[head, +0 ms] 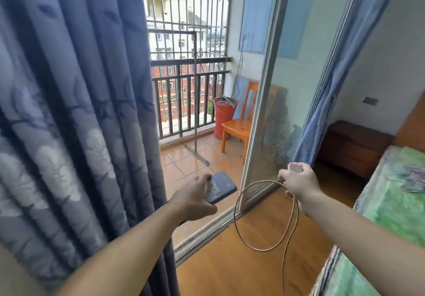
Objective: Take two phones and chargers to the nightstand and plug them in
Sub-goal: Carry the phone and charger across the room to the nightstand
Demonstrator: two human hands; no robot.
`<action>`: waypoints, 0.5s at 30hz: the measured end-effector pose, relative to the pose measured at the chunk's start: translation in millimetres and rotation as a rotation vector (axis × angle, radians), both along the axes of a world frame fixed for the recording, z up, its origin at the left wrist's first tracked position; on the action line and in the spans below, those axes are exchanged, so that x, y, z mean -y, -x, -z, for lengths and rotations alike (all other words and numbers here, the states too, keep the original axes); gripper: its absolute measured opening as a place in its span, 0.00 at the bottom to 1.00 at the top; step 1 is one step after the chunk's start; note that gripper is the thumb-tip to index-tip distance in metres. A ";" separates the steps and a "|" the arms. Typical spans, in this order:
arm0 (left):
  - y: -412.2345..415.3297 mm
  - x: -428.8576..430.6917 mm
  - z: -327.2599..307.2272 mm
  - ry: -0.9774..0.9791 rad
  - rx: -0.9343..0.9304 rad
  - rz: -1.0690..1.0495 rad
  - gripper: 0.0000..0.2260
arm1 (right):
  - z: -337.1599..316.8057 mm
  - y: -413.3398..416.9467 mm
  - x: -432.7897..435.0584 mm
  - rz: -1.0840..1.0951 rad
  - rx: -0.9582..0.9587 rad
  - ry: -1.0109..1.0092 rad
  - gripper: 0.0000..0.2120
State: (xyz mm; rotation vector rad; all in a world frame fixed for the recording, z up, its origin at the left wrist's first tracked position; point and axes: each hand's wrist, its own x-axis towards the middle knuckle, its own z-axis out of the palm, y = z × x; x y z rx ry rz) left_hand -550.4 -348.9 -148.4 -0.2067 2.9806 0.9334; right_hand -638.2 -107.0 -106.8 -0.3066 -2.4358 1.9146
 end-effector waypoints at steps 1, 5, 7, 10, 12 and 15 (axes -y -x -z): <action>15.6 4.3 -3.1 0.008 0.006 0.015 0.44 | -1.7 11.1 1.6 0.016 -0.006 -0.004 0.20; 75.2 8.6 -14.9 0.034 0.005 0.077 0.45 | -7.2 53.3 -0.7 0.095 -0.064 -0.089 0.23; 103.4 5.7 -18.6 0.030 0.009 0.110 0.45 | -8.7 73.8 -4.4 0.128 -0.070 -0.097 0.23; 142.1 -4.5 -20.6 -0.012 0.015 0.171 0.45 | -7.5 105.5 -11.2 0.199 -0.064 -0.065 0.21; 168.9 -13.1 -21.1 0.002 0.009 0.207 0.45 | -5.1 128.5 -16.8 0.235 -0.055 -0.044 0.22; 217.1 -27.7 -25.0 0.042 0.004 0.260 0.44 | -1.5 168.5 -28.7 0.243 -0.047 -0.018 0.23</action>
